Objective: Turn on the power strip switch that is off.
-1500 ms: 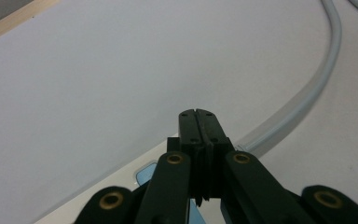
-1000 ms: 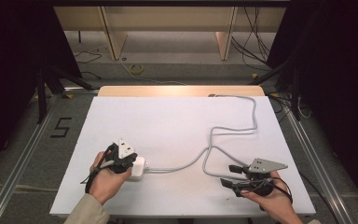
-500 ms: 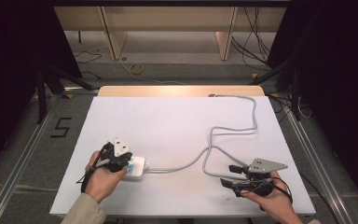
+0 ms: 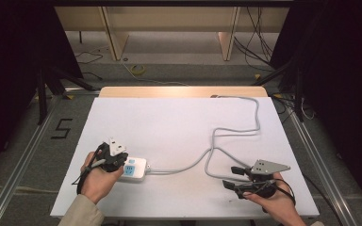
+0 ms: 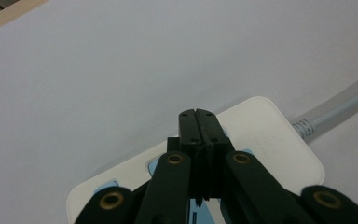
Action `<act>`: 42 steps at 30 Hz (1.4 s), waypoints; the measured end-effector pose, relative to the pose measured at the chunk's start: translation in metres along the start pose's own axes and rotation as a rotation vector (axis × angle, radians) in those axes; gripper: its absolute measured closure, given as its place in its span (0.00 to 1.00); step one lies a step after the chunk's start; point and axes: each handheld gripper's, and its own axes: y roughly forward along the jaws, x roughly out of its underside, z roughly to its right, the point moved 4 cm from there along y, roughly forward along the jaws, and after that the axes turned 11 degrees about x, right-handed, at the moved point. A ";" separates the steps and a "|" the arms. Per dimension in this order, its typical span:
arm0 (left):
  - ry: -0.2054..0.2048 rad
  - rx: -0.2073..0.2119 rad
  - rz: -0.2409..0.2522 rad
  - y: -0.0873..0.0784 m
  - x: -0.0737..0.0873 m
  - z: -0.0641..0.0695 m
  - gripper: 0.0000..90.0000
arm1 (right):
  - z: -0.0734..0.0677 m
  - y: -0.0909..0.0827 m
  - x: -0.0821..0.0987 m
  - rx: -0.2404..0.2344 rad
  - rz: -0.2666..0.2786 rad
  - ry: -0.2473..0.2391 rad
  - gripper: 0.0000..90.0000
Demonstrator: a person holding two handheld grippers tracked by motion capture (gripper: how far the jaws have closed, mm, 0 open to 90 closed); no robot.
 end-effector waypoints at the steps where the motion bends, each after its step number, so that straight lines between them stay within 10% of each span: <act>1: -0.001 -0.005 -0.002 0.000 0.001 -0.001 1.00 | 0.000 0.000 0.000 0.000 0.000 0.000 0.39; 42: -0.077 -0.065 -0.037 -0.004 0.017 -0.034 1.00 | -0.001 0.001 0.000 -0.003 -0.002 0.001 0.39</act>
